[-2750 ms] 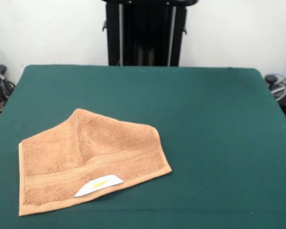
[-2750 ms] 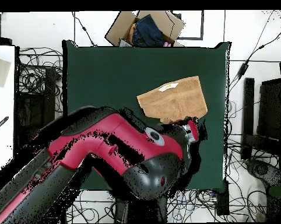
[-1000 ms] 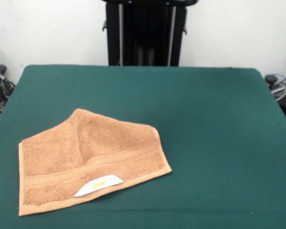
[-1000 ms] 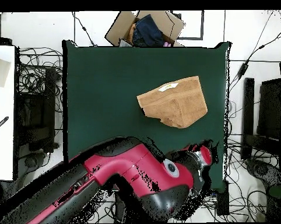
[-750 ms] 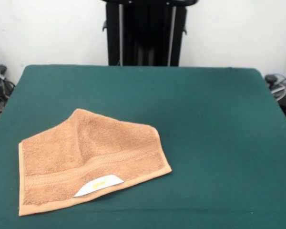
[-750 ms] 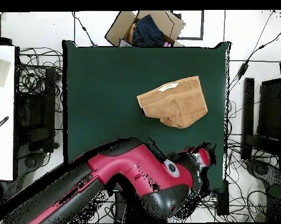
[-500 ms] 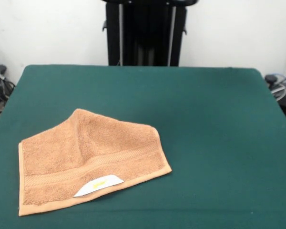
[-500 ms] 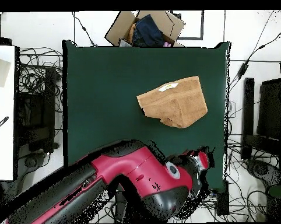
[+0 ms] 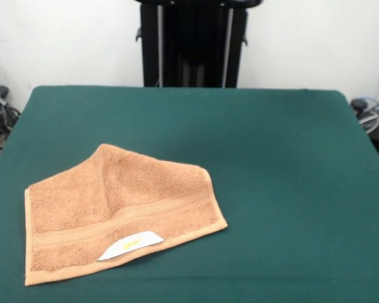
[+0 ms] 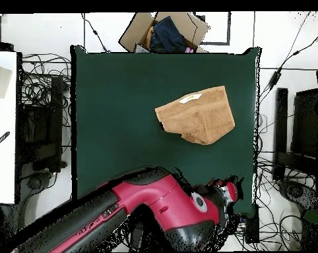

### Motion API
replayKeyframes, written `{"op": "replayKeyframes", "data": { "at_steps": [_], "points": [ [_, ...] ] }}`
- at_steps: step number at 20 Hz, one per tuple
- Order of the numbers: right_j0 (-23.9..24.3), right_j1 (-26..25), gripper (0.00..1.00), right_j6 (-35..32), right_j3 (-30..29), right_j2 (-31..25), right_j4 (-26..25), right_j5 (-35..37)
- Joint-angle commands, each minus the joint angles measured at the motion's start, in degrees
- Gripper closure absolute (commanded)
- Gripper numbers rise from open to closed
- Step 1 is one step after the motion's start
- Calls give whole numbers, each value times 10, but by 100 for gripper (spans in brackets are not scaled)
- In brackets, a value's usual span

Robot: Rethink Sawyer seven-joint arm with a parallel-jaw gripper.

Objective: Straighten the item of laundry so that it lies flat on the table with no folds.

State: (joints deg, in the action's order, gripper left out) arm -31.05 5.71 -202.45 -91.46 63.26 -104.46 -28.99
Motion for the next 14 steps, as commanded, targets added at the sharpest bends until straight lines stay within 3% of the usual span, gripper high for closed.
{"op": "replayKeyframes", "data": {
  "at_steps": [1, 14],
  "points": [
    [28, 14, 0, 109, -21, -119, 36, 44],
    [131, 51, 0, 170, 20, -191, -10, 19]
  ]
}}
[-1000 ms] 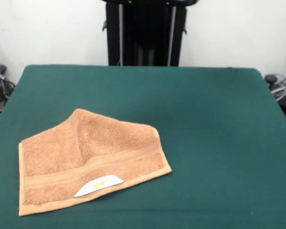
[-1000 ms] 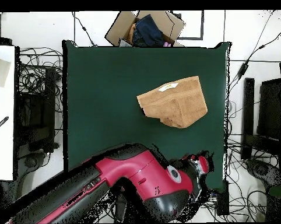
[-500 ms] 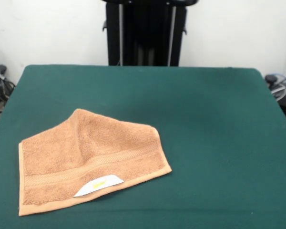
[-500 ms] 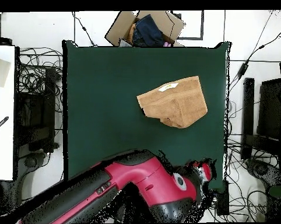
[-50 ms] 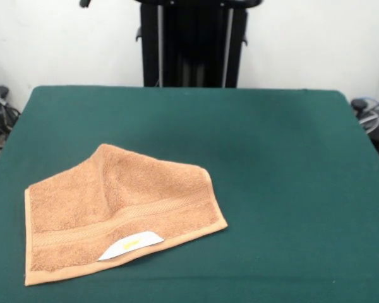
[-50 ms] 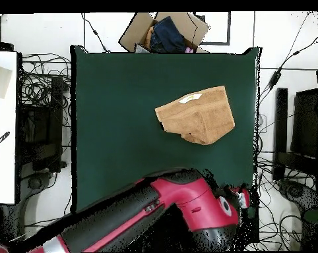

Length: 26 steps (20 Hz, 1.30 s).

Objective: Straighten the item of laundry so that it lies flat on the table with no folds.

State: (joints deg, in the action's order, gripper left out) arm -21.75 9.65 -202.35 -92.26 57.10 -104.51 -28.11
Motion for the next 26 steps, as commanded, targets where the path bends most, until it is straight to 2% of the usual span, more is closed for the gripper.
{"op": "replayKeyframes", "data": {
  "at_steps": [1, 6, 10, 19, 21, 26],
  "points": [
    [44, 15, 0, 174, 28, -133, -11, 11],
    [74, 33, 0, 204, 29, -154, -19, 18],
    [77, 42, 0, 213, 22, -158, -17, 29],
    [64, 79, 0, 263, -37, -165, 40, 91],
    [46, 85, 0, 260, -54, -157, 51, 105],
    [-84, 18, 0, 122, -82, -64, 57, 99]
  ]
}}
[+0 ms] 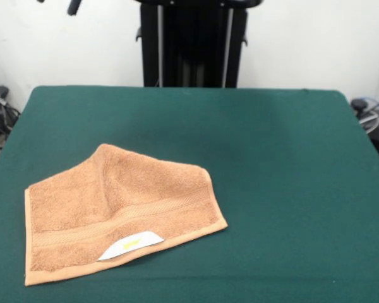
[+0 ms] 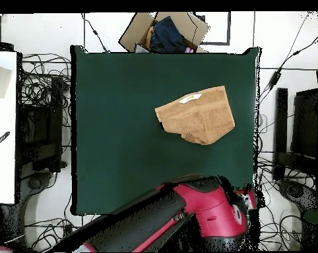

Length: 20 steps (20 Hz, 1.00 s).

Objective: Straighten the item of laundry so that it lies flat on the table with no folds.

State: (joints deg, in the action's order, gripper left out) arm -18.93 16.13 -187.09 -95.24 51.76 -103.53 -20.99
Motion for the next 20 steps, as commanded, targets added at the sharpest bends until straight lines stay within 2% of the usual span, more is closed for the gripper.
{"op": "replayKeyframes", "data": {
  "at_steps": [1, 5, 12, 17, 20],
  "points": [
    [-135, -65, 0, -56, -55, 7, 49, 22],
    [-198, -131, 0, -137, -62, 58, 58, -13],
    [-259, -199, 0, -218, -80, 88, 87, -62],
    [-284, -227, 0, -242, -94, 97, 103, -79],
    [-284, -219, 0, -216, -105, 86, 122, -61]
  ]
}}
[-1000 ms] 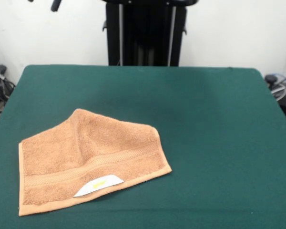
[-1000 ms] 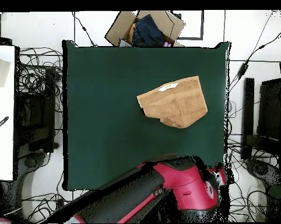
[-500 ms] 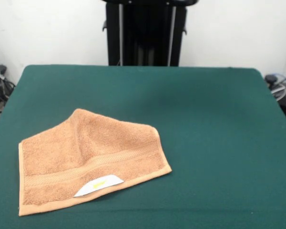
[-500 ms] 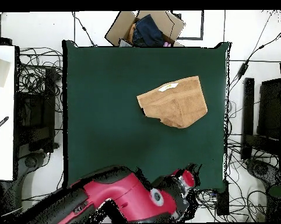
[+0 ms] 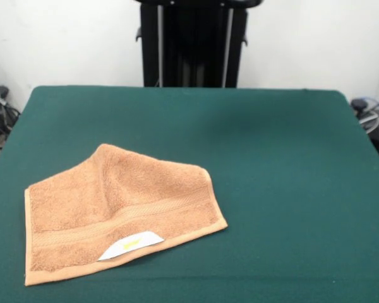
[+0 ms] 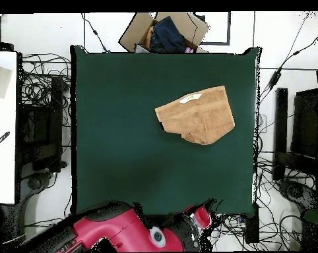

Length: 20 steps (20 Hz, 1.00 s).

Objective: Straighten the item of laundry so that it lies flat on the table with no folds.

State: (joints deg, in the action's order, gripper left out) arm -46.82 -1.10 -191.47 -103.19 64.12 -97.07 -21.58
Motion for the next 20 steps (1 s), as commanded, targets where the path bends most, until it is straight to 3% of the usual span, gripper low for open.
{"op": "replayKeyframes", "data": {
  "at_steps": [1, 9, 20],
  "points": [
    [-3, -39, 0, -159, -30, -45, 65, -46],
    [33, 35, 0, -20, -70, -108, 140, 30],
    [57, 68, 0, 23, -83, -133, 174, 50]
  ]
}}
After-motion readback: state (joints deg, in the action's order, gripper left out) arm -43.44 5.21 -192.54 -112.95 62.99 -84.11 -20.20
